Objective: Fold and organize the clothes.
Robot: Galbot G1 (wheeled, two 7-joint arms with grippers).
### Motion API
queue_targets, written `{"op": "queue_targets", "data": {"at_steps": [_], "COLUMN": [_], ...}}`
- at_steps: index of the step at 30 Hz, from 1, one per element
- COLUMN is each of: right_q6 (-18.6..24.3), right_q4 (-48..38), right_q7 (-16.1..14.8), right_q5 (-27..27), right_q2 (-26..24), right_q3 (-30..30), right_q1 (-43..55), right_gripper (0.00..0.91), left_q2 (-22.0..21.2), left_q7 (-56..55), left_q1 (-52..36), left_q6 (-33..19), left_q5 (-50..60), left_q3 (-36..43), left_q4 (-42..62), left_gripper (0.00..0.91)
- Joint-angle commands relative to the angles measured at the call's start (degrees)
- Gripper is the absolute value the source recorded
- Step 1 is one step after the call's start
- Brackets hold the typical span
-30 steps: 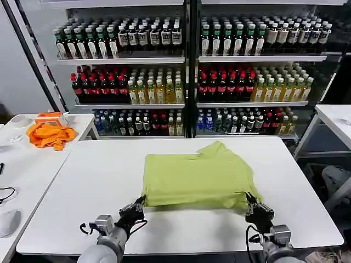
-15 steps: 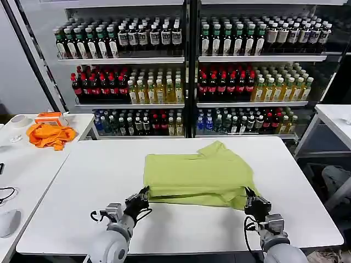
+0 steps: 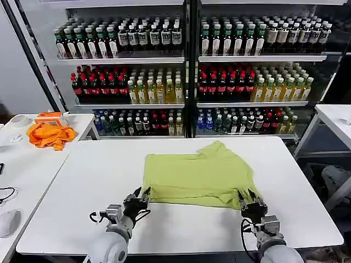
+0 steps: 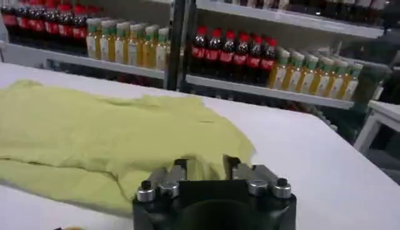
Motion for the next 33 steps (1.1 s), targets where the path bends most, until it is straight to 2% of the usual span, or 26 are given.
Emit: {"op": "queue_targets", "data": {"at_steps": [1, 8, 12, 13, 14, 15, 16, 17, 18, 19, 33], "right_q6": [1.2, 1.3, 0.0, -0.3, -0.9, -1.3, -1.4, -1.5, -1.4, -1.3, -0.1], "right_q4": [3.1, 2.2, 0.8, 0.5, 0.0, -0.3, -0.5, -0.8, -1.1, -1.3, -3.1], "right_q7": [1.9, 2.9, 3.3, 3.5, 3.9, 4.2, 4.2, 4.2, 4.1, 4.1, 4.0], "right_q5": [1.7, 1.8, 3.7, 4.5, 5.6, 6.5, 6.8, 7.5, 7.9, 8.1, 7.3], "right_q2": [1.1, 2.0, 2.1, 2.1, 2.1, 2.1, 2.1, 2.1, 2.1, 2.1, 3.1], "right_q3": [3.8, 6.0, 5.7, 5.6, 5.5, 5.4, 5.3, 5.1, 4.8, 4.6, 2.3], "right_q1": [-5.7, -8.2, -7.1, -6.8, -6.3, -6.0, -5.8, -5.5, -5.2, -5.0, -3.3], "right_gripper": [0.907, 0.907, 0.907, 0.907, 0.907, 0.665, 0.534, 0.252, 0.05, 0.0, 0.0], "left_q2": [-0.3, -1.9, -2.8, -2.9, -2.9, -2.9, -2.8, -2.7, -2.7, -2.7, -3.7], "left_q7": [-0.3, -0.5, -1.2, -1.3, -1.3, -1.3, -1.2, -1.1, -1.1, -1.0, -0.2], "left_q1": [4.1, 2.5, 1.2, 0.8, 0.6, 0.5, 0.3, 0.2, 0.1, -0.1, 0.7], "left_q6": [0.0, 0.1, -0.2, -0.3, -0.3, -0.2, -0.2, -0.3, -0.3, -0.6, -0.8], "left_q5": [-0.7, -1.0, -0.4, -0.2, -0.2, -0.2, -0.2, -0.3, -0.2, 0.0, 0.7], "left_q3": [-0.1, 0.8, 1.4, 1.4, 1.5, 1.5, 1.5, 1.5, 1.6, 1.6, 1.8], "left_q4": [-1.9, -0.7, 0.6, 1.0, 1.1, 1.2, 1.4, 1.4, 1.5, 1.9, 3.5], "left_gripper": [0.907, 0.907, 0.907, 0.887, 0.736, 0.292, 0.161, 0.05, 0.02, 0.02, 0.02]}}
